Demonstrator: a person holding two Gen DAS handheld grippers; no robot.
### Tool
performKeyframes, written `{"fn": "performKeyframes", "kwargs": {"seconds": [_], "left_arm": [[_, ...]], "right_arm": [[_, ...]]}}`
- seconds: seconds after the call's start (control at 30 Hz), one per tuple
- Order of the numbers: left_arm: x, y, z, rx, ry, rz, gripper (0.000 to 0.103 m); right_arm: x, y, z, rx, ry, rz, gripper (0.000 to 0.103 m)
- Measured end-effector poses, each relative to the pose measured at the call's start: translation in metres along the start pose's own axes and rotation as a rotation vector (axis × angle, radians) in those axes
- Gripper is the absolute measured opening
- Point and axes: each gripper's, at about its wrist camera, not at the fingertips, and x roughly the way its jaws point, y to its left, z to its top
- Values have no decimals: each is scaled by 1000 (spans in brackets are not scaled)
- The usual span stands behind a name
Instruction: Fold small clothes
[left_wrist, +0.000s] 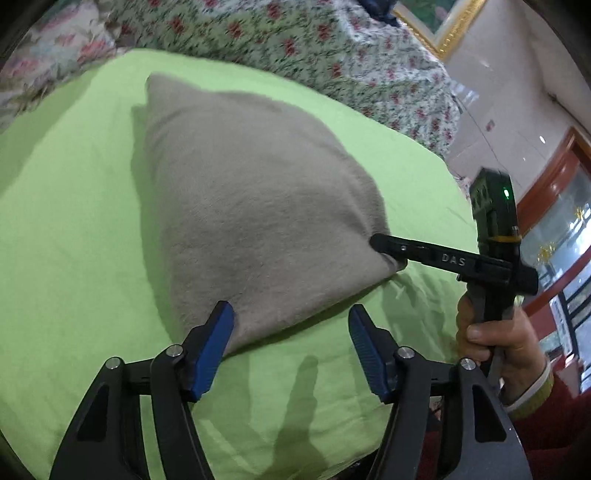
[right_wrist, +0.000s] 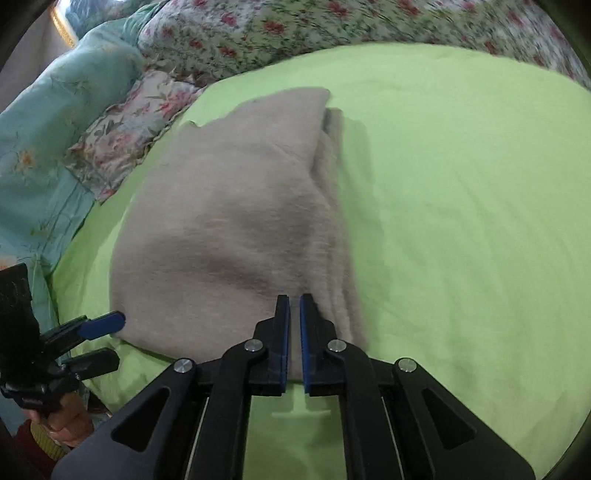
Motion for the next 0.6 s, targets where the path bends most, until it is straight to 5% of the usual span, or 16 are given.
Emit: {"fn": "performKeyframes", "kwargs": {"seconds": [0.37,0.6], "left_arm": [[5,-19,4,5,13,139,64],[-10,-42,4,83,-12,367,63]], "right_arm": [[-4,-2,-2,30,-11,-8,4],[-14,5,-8,9,-6,-35,7]]}}
